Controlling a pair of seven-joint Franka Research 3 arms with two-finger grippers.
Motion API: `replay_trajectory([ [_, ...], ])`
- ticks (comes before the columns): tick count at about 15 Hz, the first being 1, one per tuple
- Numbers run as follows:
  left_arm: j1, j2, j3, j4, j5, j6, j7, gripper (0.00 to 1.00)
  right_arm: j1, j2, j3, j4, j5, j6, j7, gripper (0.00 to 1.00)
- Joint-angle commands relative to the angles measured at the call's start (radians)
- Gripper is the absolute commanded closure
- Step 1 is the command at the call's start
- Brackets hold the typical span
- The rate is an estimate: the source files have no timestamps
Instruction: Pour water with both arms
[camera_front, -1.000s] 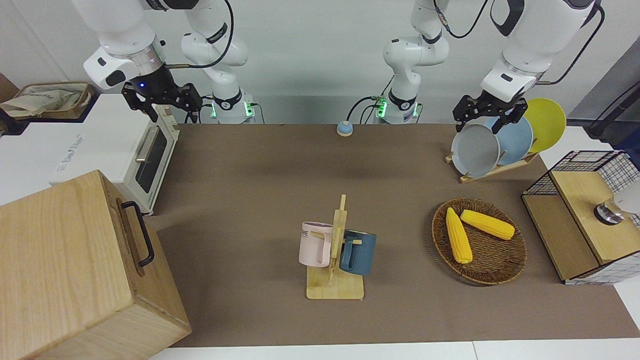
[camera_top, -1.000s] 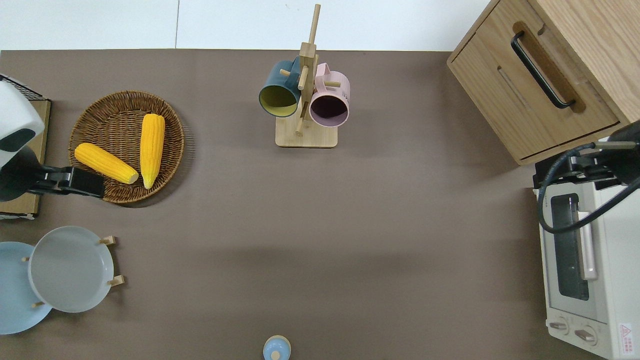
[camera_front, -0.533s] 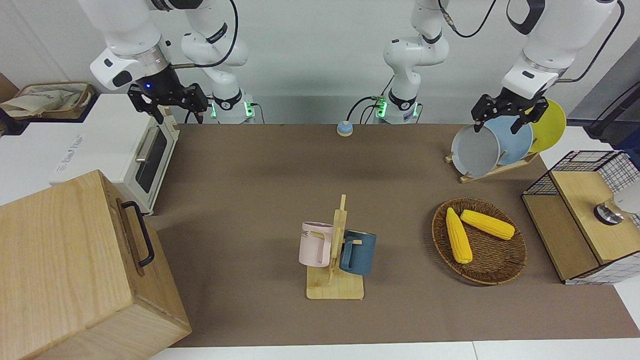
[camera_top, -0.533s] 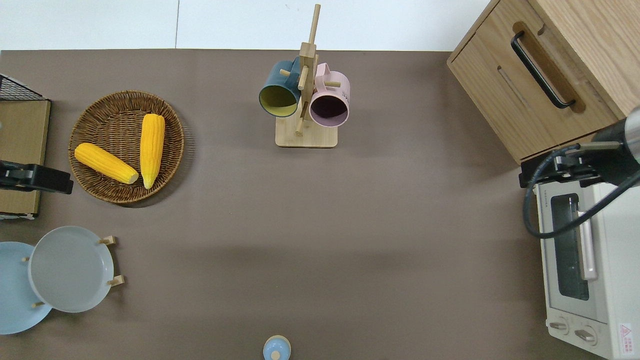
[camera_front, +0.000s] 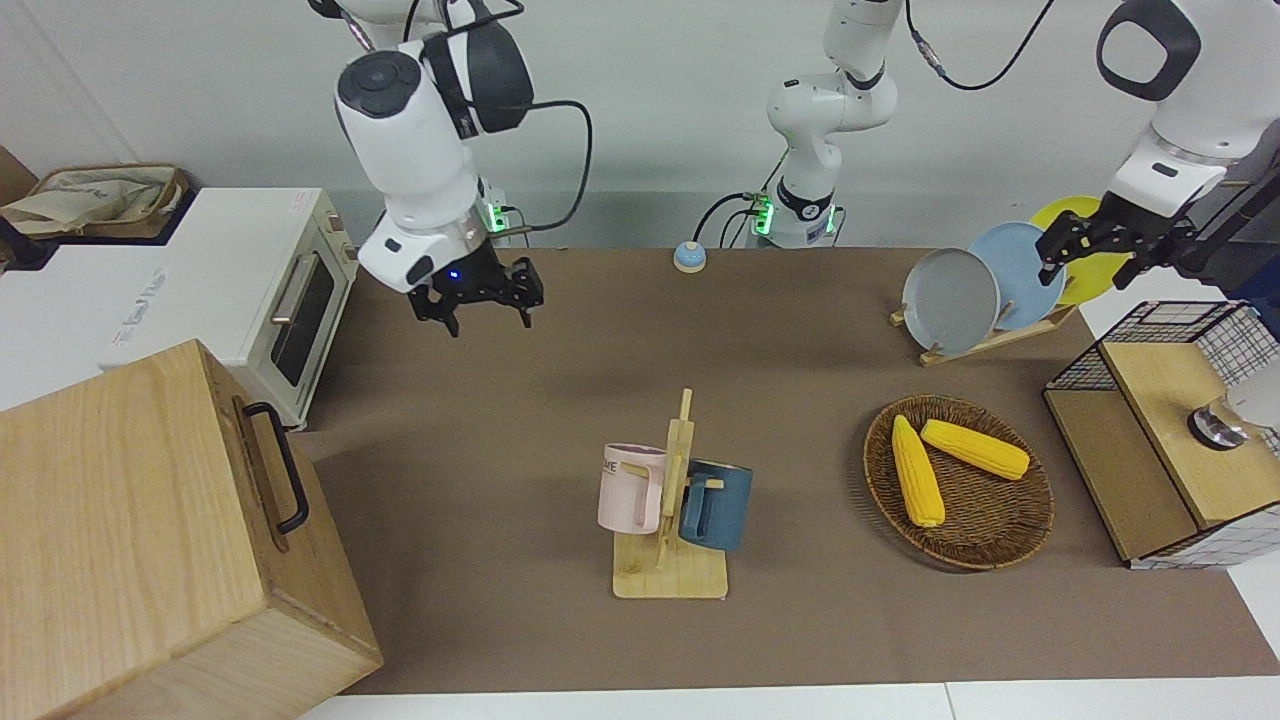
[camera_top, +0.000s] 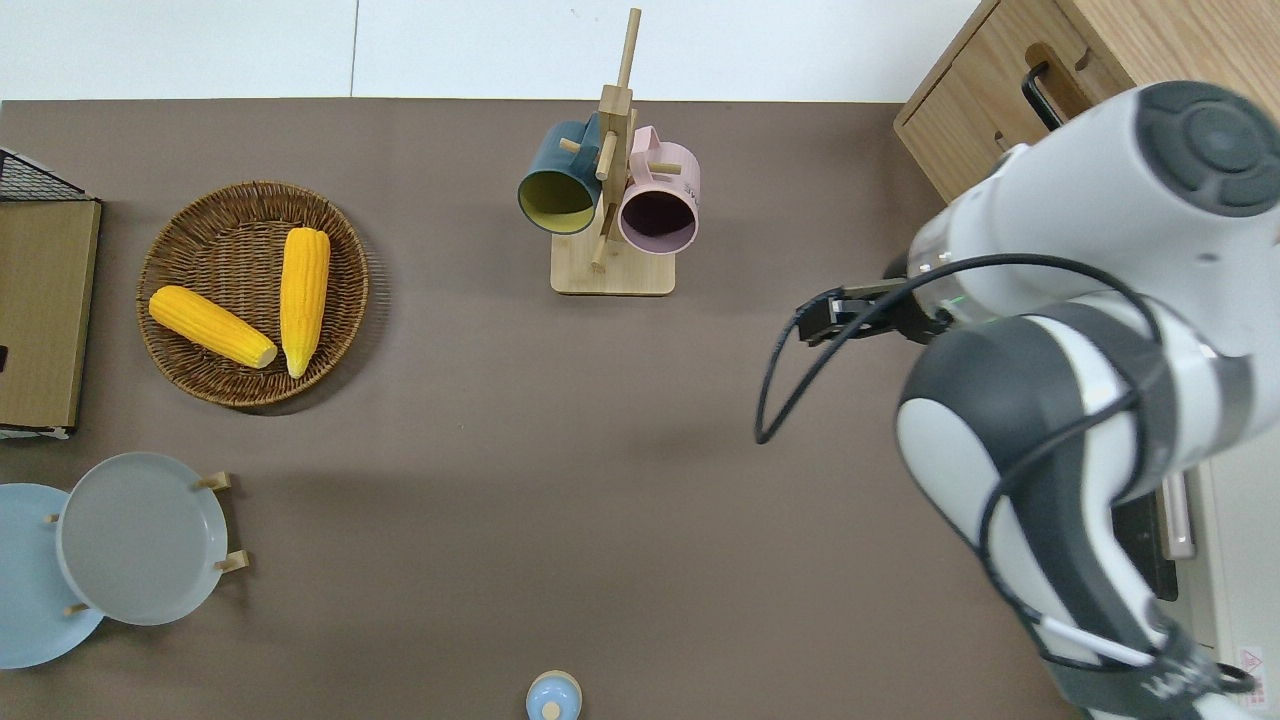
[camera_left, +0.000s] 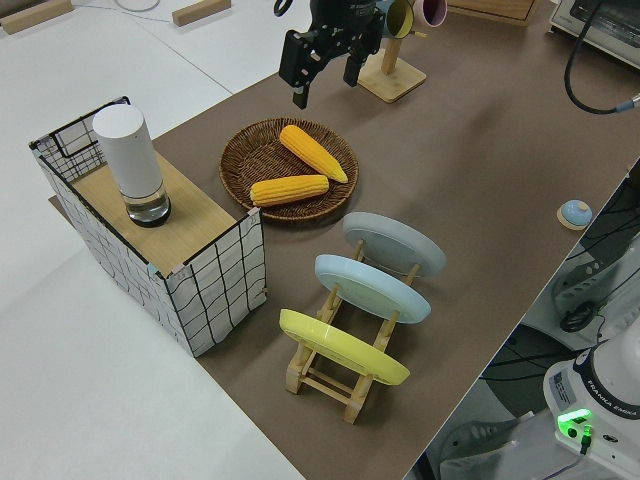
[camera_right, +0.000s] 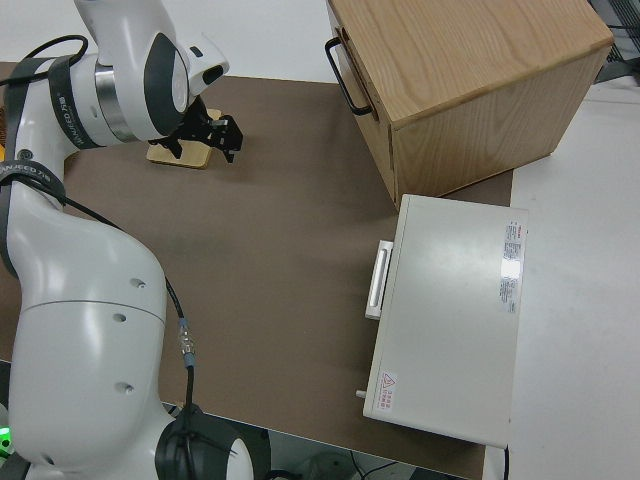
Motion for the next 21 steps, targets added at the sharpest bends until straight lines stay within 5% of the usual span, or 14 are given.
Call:
replay_trajectory([
  [1, 0.121, 0.047, -0.002, 0.008, -0.056, 0.123, 0.163, 0.00, 0.065, 0.080, -0.004, 0.004, -0.006, 0.126, 0.061, 0.009],
  [8, 0.283, 0.120, -0.003, 0.008, -0.205, 0.360, 0.360, 0.00, 0.137, 0.212, -0.004, 0.004, -0.169, 0.429, 0.077, 0.009],
  [15, 0.324, 0.190, -0.003, 0.003, -0.377, 0.531, 0.455, 0.00, 0.143, 0.241, -0.004, 0.012, -0.393, 0.637, 0.119, 0.044],
  [21, 0.327, 0.239, -0.007, -0.009, -0.506, 0.654, 0.524, 0.00, 0.156, 0.253, -0.004, 0.021, -0.443, 0.649, 0.144, 0.418],
])
